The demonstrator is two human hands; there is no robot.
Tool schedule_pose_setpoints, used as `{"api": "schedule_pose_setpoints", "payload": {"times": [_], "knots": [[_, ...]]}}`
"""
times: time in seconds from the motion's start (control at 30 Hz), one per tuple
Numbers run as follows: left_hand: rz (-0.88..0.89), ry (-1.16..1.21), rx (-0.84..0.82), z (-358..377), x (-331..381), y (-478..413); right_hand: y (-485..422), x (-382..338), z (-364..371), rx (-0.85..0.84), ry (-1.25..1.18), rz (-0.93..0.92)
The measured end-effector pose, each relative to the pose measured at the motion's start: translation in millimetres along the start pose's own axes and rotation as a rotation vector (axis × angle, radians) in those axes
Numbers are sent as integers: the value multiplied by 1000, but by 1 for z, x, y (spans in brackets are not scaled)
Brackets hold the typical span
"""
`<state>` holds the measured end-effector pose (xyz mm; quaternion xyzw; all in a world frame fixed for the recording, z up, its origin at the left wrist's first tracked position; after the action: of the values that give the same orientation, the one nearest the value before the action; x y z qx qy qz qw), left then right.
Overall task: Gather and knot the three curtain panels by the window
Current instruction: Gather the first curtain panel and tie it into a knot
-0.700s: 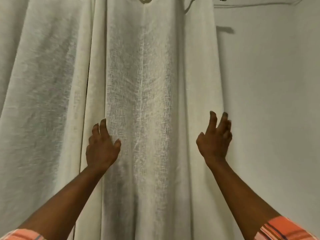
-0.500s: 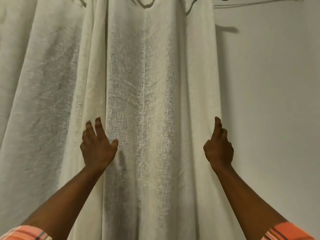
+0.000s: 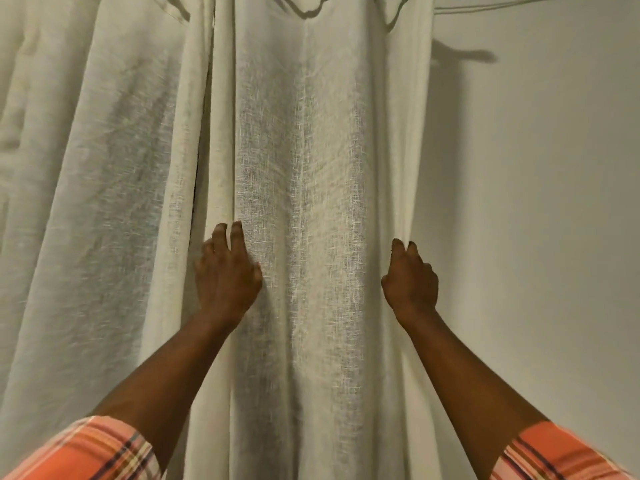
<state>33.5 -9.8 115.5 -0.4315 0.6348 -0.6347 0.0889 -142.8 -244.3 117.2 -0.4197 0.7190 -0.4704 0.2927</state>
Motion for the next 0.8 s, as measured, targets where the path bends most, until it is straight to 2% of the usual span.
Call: {"api": "schedule_pose_setpoints", "payload": {"times": [0.07,0.2,0.33,0.37,0.47,0.53,0.7,0.8], "knots": [[-62,10,-42,8,-3,-5,-1,-1,1,4,0,3],[-305,130,-134,20,-21,-12,-1,0,-1,27,2,-4],[-472,170,-288,34,-30,-17,2,5,-8,49,-8,-15],[-440,121,-259,33,-22,-19,2,8,-10,54,-7,-13],[-200,-16,-159,32,30,-16,4,22,-15,60,17,10],[-76,-20,-187,34,79,-8,7,36,-20,71,38,24],[3,135,-262,22,205,7,14,77,-40,79,63,79],[147,279,-255,-13,305,35,20,108,-54,84,41,85]]}}
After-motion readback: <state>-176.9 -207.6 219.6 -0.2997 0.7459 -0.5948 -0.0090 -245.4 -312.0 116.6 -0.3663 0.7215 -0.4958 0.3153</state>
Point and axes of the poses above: each hand's wrist, its own y-axis away from the middle knuckle, its own z-axis out of the palm, x = y × z, the point moved 8 cm from there along -y, towards the middle knuckle, and after that the axes turned 15 degrees about -z, right-handed, at the moved point
